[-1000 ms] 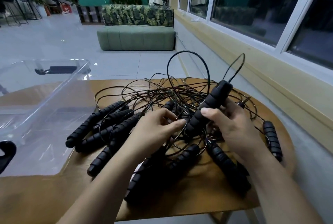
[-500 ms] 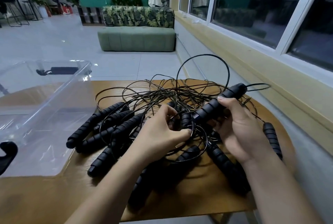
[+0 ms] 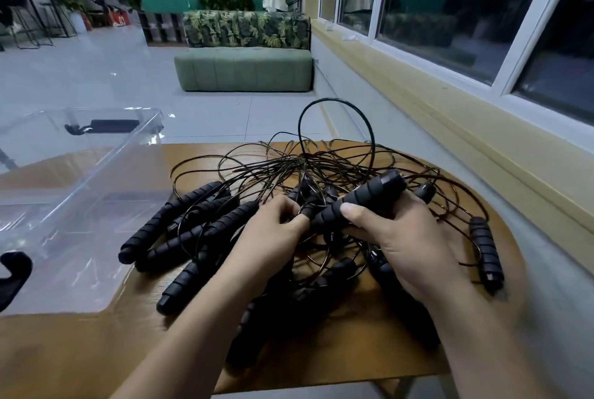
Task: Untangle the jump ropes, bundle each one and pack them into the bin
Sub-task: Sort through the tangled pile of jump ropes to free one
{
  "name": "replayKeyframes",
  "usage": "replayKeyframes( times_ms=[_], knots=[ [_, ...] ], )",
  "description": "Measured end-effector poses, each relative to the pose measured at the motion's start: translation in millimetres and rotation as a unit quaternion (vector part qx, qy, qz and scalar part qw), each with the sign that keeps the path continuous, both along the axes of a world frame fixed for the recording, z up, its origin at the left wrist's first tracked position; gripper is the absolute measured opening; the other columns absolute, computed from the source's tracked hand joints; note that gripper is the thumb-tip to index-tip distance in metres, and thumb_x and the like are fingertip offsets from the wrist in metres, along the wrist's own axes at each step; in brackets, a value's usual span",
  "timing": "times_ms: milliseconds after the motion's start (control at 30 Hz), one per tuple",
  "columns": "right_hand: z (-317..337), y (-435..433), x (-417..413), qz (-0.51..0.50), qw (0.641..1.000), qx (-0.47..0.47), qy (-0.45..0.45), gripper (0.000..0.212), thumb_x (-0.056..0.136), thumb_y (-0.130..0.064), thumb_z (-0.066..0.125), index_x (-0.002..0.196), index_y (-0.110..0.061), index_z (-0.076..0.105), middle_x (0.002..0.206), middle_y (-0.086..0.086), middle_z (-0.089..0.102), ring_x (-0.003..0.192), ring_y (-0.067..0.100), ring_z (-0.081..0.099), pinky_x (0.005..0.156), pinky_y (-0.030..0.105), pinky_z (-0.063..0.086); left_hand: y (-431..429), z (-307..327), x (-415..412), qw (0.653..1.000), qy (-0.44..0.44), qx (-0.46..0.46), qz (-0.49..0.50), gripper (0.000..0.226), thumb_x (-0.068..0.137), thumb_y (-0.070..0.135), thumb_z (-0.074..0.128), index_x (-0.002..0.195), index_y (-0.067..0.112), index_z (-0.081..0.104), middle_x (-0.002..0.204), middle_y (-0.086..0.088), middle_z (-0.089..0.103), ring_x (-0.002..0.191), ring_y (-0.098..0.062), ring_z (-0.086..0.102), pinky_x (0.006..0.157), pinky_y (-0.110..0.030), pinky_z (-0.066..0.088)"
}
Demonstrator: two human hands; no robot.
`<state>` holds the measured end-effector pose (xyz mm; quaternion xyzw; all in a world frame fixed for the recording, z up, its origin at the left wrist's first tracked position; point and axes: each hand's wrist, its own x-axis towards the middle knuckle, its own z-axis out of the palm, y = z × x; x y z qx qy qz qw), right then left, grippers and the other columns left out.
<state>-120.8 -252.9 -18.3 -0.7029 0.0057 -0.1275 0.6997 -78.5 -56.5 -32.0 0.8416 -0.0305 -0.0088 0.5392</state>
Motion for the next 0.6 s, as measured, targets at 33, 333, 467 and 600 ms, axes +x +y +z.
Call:
replayKeyframes(
  times_ms=[33, 333, 467, 600],
  knots=[
    [-0.7, -1.6, -0.1, 0.003, 1.0, -0.023, 0.006, 0.03, 0.084, -0.026, 0.09, 0.11, -0.017, 0.078, 0.112, 0.005, 0.081, 0.108, 0.026, 0.078, 0.095, 0.049, 0.064, 1.9, -0.6, 1.2, 1.0, 0.013, -0.013, 0.004, 0.007, 0.085, 0.034, 0.068, 0.085, 0.029, 0.063, 0.077, 0.004, 0.071, 0.07, -0.015, 0.062, 0.069, -0.034, 0.049],
    [4.4, 3.5, -6.2, -0.035, 0.975, -0.218, 0.032, 0.019, 0.081, -0.031, 0.093, 0.093, -0.027, 0.08, 0.09, -0.014, 0.079, 0.085, 0.001, 0.073, 0.08, 0.028, 0.057, 7.2, 9.3, 2.2, 0.994, -0.043, -0.089, 0.038, 0.008, 0.075, 0.027, 0.068, 0.083, 0.03, 0.07, 0.108, 0.008, 0.073, 0.098, -0.014, 0.067, 0.099, -0.057, 0.055],
    [0.6, 10.9, -3.5, -0.039, 0.994, -0.104, 0.006, 0.015, 0.083, -0.02, 0.092, 0.094, -0.02, 0.082, 0.092, -0.003, 0.082, 0.09, 0.014, 0.079, 0.089, 0.041, 0.063, 8.3, 12.4, -3.0, 0.975, -0.219, 0.037, 0.03, 0.005, 0.077, 0.032, 0.073, 0.08, 0.034, 0.071, 0.135, 0.017, 0.045, 0.138, -0.007, 0.043, 0.114, -0.03, 0.039],
    [-4.7, 23.1, 0.4, -0.061, 0.996, 0.061, -0.02, 0.014, 0.087, -0.007, 0.086, 0.101, -0.007, 0.082, 0.098, 0.012, 0.082, 0.098, 0.03, 0.08, 0.093, 0.048, 0.064, 1.7, 18.1, -11.3, 0.985, -0.165, -0.019, -0.047, 0.007, 0.087, 0.031, 0.077, 0.081, 0.028, 0.074, 0.091, 0.01, 0.066, 0.085, -0.007, 0.063, 0.076, -0.029, 0.048]
  ],
)
